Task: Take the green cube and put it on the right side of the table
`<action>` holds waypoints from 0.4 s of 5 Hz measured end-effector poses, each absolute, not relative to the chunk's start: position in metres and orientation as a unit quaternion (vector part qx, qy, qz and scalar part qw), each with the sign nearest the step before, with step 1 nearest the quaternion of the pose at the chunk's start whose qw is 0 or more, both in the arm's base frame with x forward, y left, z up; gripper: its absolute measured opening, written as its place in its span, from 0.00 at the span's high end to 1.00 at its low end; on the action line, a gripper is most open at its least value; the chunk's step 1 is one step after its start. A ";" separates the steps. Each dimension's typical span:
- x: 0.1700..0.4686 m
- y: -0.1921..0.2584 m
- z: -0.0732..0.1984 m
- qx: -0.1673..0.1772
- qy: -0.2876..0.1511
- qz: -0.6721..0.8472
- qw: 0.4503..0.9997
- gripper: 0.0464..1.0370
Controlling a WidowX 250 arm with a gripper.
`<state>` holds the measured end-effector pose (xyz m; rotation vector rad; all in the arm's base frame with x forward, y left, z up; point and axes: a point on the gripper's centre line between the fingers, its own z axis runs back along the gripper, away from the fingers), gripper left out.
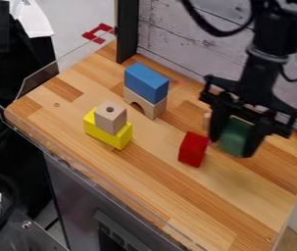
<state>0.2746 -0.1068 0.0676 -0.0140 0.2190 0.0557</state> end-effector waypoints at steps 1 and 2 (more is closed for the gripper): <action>0.284 -0.115 0.060 -0.005 0.115 0.022 0.993 0.48; 0.284 -0.117 0.048 -0.006 0.132 0.027 0.991 0.48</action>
